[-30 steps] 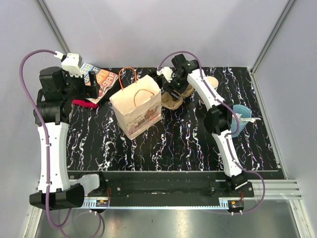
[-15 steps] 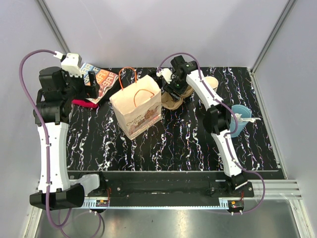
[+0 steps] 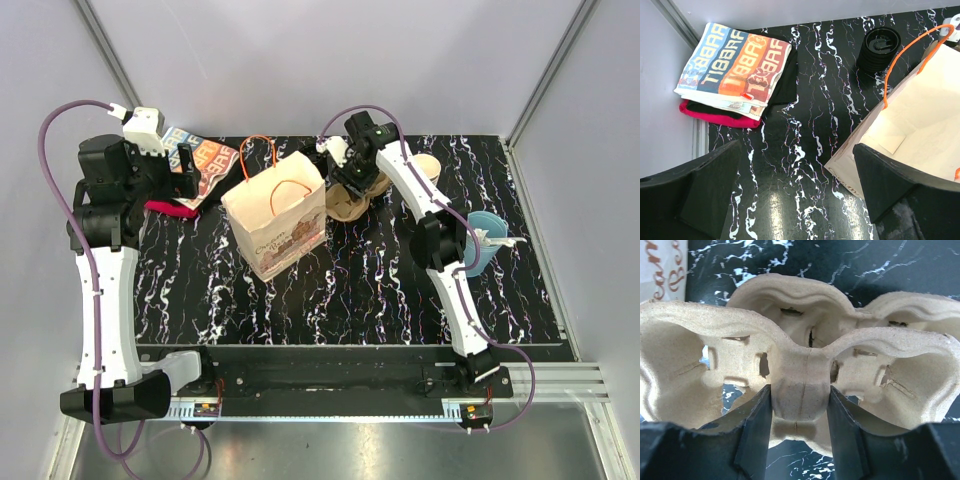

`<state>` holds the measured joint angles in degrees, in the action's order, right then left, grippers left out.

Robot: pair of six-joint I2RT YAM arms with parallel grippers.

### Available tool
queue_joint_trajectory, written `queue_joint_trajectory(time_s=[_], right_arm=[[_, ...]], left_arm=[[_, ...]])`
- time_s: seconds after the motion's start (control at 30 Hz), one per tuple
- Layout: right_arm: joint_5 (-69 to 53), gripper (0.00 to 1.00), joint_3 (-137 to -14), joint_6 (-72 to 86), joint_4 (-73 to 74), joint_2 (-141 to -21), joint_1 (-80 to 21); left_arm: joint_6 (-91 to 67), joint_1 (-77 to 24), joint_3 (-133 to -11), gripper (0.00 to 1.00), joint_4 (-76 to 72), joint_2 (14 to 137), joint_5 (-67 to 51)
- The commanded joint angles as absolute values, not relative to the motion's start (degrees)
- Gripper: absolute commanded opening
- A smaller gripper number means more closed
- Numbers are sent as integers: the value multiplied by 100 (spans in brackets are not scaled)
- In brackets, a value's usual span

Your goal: Pack the takeout coffee

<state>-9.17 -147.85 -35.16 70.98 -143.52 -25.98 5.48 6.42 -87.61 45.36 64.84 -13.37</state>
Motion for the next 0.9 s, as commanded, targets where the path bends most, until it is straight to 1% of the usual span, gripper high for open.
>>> queue_joint_trajectory(time_s=[0.0,0.27,0.53,0.73,0.87], right_arm=[[-484,48,-15020,-3340,6829,-13694,-2646],[202,48,-15468,-3120,6680,-12930,-2663],[1009,47,-15442,-2953,6091,-12138,-2900],[1239,47,-15381,-2979,5819,-11620,-3251],[1169,47,-15206,-3006,5792,-11242,-3489]], left_arm=[[536,668,-8912,99,4333,6372,-1485],[800,554,-9658,99,4412,6793,-1511],[966,229,-9826,99,3824,7224,-2529],[1178,-149,-10255,99,3648,7988,-3057],[1309,-307,-10625,99,3595,8629,-3173]])
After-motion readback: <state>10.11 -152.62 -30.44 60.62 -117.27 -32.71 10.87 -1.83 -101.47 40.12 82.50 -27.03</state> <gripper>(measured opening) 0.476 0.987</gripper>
